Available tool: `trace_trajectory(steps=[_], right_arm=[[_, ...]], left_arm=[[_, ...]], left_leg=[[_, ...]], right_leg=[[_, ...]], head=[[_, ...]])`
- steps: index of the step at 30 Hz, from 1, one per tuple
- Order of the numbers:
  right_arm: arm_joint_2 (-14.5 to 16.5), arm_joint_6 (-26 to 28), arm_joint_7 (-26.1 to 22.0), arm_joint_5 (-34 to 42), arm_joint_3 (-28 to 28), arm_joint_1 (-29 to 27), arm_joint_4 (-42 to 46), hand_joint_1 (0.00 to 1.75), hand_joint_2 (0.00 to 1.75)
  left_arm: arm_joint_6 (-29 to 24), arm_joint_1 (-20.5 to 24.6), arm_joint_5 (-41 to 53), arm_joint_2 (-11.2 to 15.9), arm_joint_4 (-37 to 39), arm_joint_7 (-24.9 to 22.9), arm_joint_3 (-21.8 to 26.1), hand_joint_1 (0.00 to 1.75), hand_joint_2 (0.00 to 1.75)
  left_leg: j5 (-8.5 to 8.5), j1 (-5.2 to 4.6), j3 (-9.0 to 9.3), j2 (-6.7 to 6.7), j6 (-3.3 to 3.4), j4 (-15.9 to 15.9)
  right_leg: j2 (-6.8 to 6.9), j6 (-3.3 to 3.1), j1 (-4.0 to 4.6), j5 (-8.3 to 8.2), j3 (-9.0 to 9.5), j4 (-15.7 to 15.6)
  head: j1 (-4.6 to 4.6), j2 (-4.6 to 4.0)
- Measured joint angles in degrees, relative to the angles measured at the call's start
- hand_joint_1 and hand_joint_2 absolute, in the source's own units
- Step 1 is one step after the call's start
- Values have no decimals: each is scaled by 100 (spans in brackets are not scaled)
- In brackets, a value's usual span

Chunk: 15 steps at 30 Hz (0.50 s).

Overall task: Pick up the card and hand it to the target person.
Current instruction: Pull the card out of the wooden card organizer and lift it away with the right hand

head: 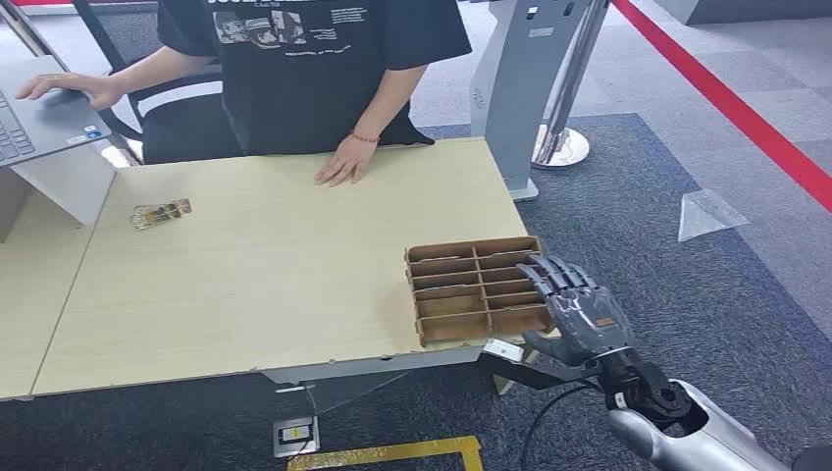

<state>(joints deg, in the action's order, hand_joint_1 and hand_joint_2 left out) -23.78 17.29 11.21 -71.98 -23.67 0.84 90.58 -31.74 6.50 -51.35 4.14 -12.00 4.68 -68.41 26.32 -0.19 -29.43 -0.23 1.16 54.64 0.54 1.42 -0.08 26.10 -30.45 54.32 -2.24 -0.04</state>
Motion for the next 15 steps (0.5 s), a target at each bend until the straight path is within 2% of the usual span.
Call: trace_trajectory(steps=[2, 9, 12, 15], right_arm=[[0, -25, 15, -29, -14, 2, 0, 14, 175], [2, -102, 57, -107, -134, 38, 2, 48, 175], [2, -121, 57, -108, -172, 59, 2, 50, 175], [2, -129, 59, -103, -208, 76, 2, 62, 175]], left_arm=[[2, 0, 6, -2, 0, 0, 0, 0, 175], [4, 0, 14, -19, 0, 25, 0, 0, 175], [4, 0, 14, -21, 0, 35, 0, 0, 175], [4, 0, 14, -21, 0, 47, 0, 0, 175]], left_leg=[[0, 0, 0, 0, 0, 0], [0, 0, 0, 0, 0, 0], [0, 0, 0, 0, 0, 0], [0, 0, 0, 0, 0, 0]], right_leg=[[0, 0, 0, 0, 0, 0], [0, 0, 0, 0, 0, 0], [0, 0, 0, 0, 0, 0], [0, 0, 0, 0, 0, 0]], head=[[0, 0], [-1, 1], [-1, 1], [0, 0]])
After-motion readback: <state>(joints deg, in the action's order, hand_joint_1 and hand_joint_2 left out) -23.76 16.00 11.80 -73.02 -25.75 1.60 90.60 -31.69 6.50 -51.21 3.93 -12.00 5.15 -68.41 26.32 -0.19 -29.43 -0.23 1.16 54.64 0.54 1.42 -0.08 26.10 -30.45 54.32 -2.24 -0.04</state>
